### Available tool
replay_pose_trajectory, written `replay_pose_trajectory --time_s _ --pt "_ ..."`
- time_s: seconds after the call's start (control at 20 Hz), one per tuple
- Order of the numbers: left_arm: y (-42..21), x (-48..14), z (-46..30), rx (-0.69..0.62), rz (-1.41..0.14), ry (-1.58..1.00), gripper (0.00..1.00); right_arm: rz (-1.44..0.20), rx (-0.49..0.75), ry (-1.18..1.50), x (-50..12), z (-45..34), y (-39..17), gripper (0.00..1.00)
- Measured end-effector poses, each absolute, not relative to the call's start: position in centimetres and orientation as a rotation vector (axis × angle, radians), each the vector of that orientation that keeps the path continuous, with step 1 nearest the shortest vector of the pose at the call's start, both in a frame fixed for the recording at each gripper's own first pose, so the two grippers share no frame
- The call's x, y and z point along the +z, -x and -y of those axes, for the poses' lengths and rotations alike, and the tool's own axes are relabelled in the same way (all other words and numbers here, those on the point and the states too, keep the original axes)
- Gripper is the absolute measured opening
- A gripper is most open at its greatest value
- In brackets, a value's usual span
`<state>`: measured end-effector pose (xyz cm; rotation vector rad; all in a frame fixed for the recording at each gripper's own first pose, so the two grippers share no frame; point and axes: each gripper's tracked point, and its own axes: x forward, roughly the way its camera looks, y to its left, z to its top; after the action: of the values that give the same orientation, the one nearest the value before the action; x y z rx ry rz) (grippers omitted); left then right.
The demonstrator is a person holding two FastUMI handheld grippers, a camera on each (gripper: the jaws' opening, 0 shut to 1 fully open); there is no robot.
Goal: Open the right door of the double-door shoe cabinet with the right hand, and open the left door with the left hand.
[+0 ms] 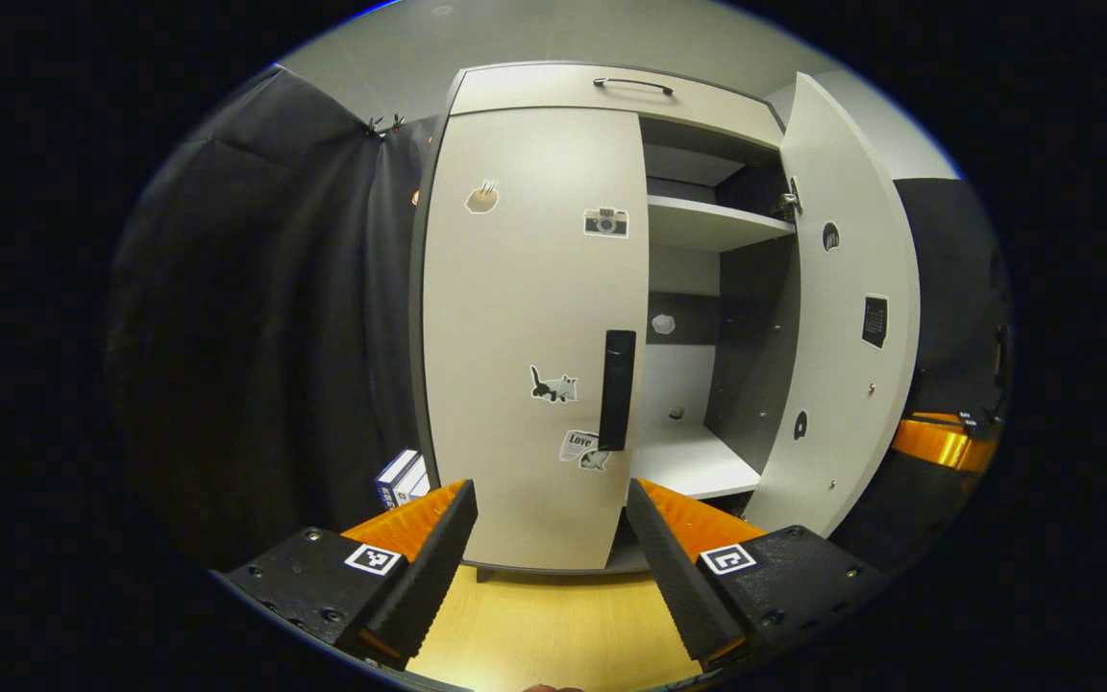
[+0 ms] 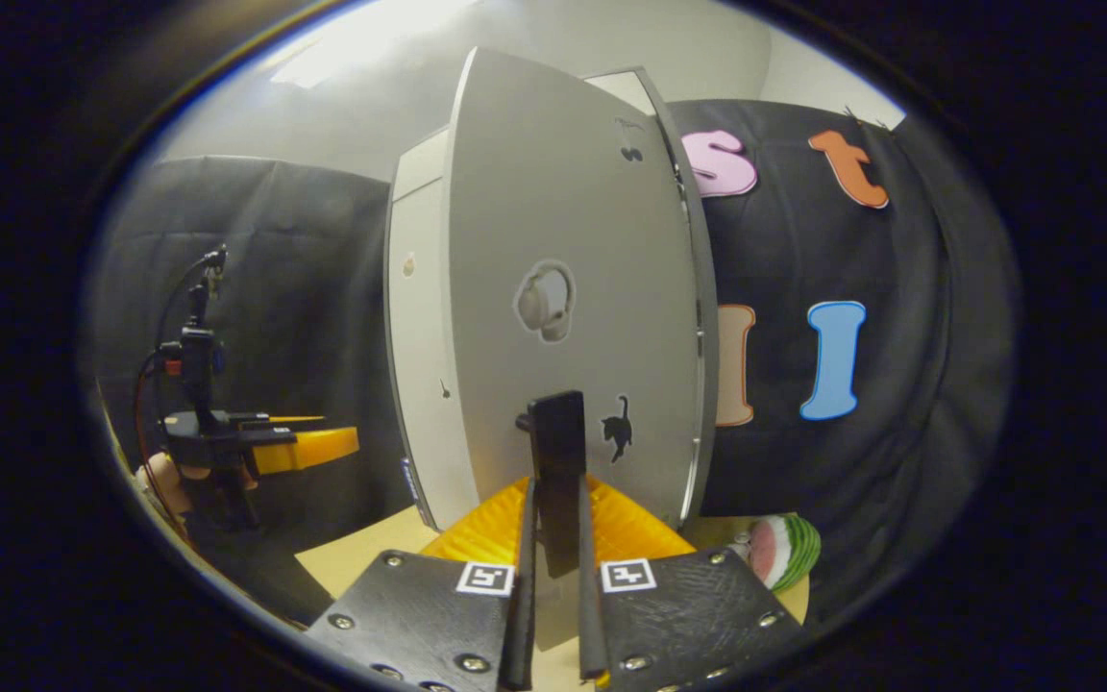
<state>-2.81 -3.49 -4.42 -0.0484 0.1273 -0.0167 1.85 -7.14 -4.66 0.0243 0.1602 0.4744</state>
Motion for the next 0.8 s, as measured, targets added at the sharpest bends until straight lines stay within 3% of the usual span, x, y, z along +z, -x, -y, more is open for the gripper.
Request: replay_pose_trajectory --time_s 0.45,0.55,0.6,0.65,0.8 --pt "3.5 -4.8 4.2 -0.004 -0.140 0.042 0.98 -0.132 0.384 -0.056 -3.9 10.8 -2.1 0.18" --pt "3.2 -4.6 5.1 -0.018 -0.135 0.042 0.97 -0.102 0.292 -0.030 -2.6 14.6 -0.7 0.19" --pt "3.1 -4.6 5.6 -0.026 -0.133 0.040 0.98 -0.101 0.251 -0.021 -3.5 15.3 -4.1 0.07" --pt "2.9 -4.5 6.2 -0.034 -0.132 0.037 0.98 -0.099 0.238 -0.027 -3.5 16.8 -4.3 0.06" --pt "2.3 -4.6 7.5 -0.049 -0.135 0.026 0.98 -0.107 0.322 -0.140 -3.4 16.1 -4.0 0.06"
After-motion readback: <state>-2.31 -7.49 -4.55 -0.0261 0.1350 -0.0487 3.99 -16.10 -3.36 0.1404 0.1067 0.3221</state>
